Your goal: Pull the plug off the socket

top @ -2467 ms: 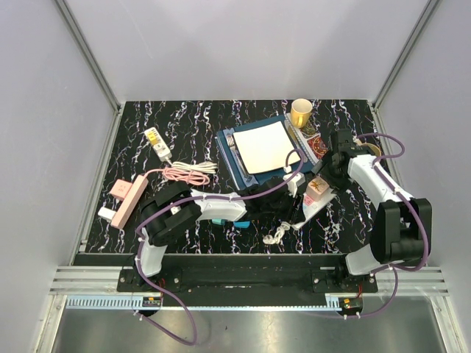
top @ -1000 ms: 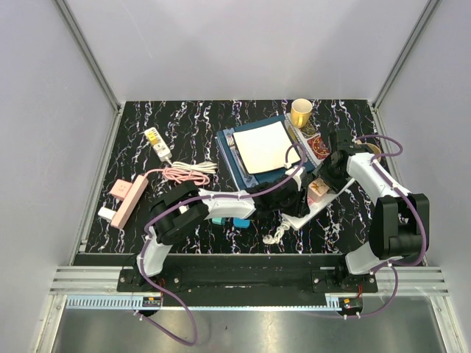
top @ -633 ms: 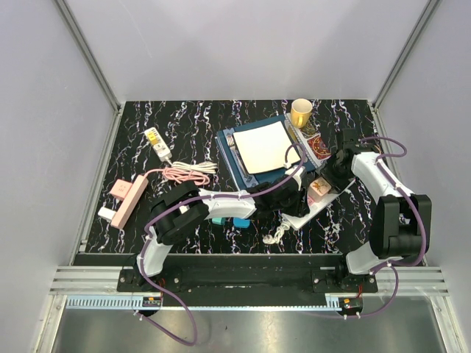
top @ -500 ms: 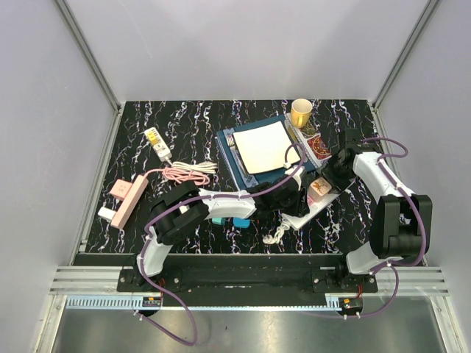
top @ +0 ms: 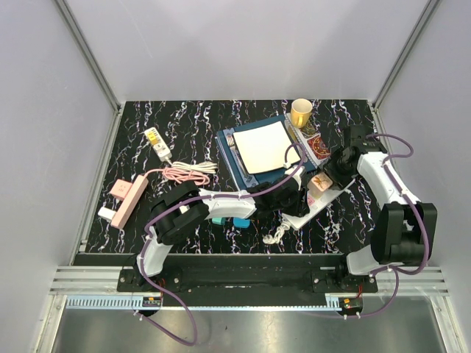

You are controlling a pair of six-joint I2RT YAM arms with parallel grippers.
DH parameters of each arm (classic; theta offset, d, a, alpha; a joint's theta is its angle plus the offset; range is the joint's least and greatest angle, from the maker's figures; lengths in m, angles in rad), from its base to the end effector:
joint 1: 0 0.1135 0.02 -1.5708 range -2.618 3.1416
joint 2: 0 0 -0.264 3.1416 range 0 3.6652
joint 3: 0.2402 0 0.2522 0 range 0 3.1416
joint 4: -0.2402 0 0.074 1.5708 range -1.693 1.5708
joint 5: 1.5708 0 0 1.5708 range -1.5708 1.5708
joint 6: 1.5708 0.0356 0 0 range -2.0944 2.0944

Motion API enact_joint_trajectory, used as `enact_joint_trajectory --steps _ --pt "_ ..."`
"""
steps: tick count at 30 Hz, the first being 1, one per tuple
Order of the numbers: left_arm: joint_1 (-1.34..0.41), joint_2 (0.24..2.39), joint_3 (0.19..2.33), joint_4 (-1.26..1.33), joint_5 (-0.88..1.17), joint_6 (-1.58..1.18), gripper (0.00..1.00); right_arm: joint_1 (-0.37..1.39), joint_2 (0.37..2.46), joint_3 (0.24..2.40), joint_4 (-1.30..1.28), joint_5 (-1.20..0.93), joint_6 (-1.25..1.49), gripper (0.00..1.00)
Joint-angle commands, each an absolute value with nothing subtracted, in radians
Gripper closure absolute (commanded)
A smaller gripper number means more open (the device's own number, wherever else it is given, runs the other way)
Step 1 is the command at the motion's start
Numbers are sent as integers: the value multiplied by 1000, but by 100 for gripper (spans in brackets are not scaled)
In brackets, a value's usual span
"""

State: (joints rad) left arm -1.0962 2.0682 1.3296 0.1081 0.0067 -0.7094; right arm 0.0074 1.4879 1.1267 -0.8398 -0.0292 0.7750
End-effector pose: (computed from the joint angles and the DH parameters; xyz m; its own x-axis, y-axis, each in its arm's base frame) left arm 0.2082 -0.4057 0.1603 -0.7854 0.1034 -0.6103 0.5013 0.6846 -0.5291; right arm 0.2881 0.0032 0.2440 -0.6787 0.6944 -0.2392 0.6396 0.7189 0.2723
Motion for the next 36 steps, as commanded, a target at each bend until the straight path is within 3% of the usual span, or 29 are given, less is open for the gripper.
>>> enact_joint_trajectory --steps 1,13,28,36 --pt "-1094 2195 1266 -156 -61 -693 55 6 1439 1200 -827 -84 781 76" --pt "-1092 2187 1259 -146 -52 -696 55 -90 1361 1270 -913 -34 749 78" --pt "-1092 2169 1253 -132 -41 -672 54 -446 1293 1289 -1022 133 632 75" --pt "-1095 2160 1255 -124 -14 -675 53 -471 1403 1200 -1006 302 814 71"
